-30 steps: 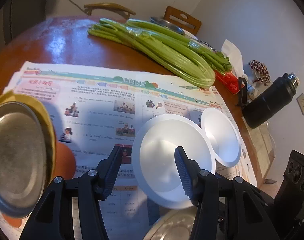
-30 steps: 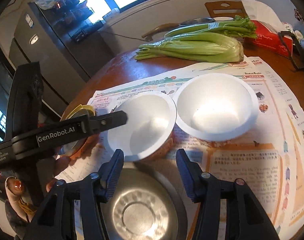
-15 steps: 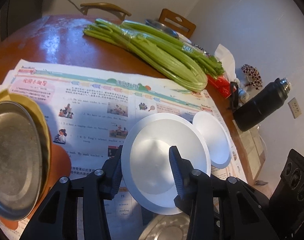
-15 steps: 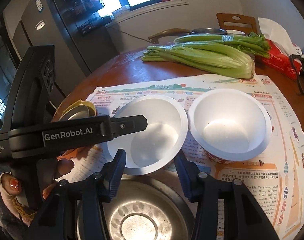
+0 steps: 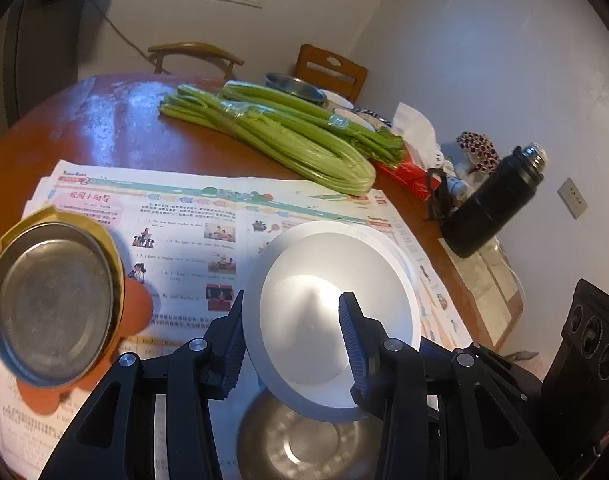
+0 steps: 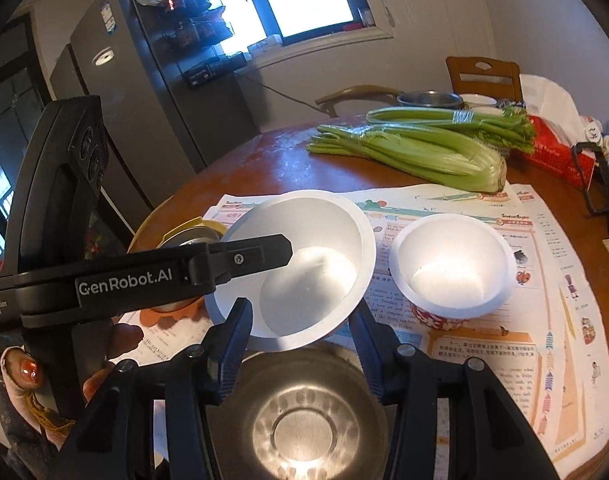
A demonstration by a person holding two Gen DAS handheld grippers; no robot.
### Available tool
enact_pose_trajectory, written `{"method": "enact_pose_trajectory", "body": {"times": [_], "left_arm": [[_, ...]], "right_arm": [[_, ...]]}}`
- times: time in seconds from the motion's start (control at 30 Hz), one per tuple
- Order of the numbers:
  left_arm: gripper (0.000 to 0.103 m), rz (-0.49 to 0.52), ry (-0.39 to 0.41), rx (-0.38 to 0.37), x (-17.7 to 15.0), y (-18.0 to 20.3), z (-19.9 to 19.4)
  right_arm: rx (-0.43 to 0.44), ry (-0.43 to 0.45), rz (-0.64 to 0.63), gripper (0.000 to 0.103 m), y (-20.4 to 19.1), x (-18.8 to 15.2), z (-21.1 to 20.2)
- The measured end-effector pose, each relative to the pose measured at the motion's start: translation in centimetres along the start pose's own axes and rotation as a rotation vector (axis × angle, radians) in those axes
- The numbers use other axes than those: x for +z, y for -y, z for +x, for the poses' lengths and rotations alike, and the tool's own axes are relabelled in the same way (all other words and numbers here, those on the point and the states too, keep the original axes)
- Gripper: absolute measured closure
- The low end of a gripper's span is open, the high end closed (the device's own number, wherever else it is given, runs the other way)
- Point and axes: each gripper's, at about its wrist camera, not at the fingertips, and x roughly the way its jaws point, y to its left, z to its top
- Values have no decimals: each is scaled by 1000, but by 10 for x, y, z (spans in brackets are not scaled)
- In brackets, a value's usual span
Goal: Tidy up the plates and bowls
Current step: 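Lift the white bowl with the left tool and lower it into the steel bowl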
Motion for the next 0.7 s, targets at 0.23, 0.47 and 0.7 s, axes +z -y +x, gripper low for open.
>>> {"method": "enact_pose_trajectory", "body": {"times": [0.23,0.47,0.7], "left_arm": [[59,39,28,2,-24,24,-34],[58,49,9,11,-47,34,-45],[58,36,-21,16,-62,35,-42]], "right_arm": [[13,32,-27,53,-8,-16,-38],[13,25,-50,53,-17,-38,-61],[-3,2,-63,53,-21,-48,-67]]}}
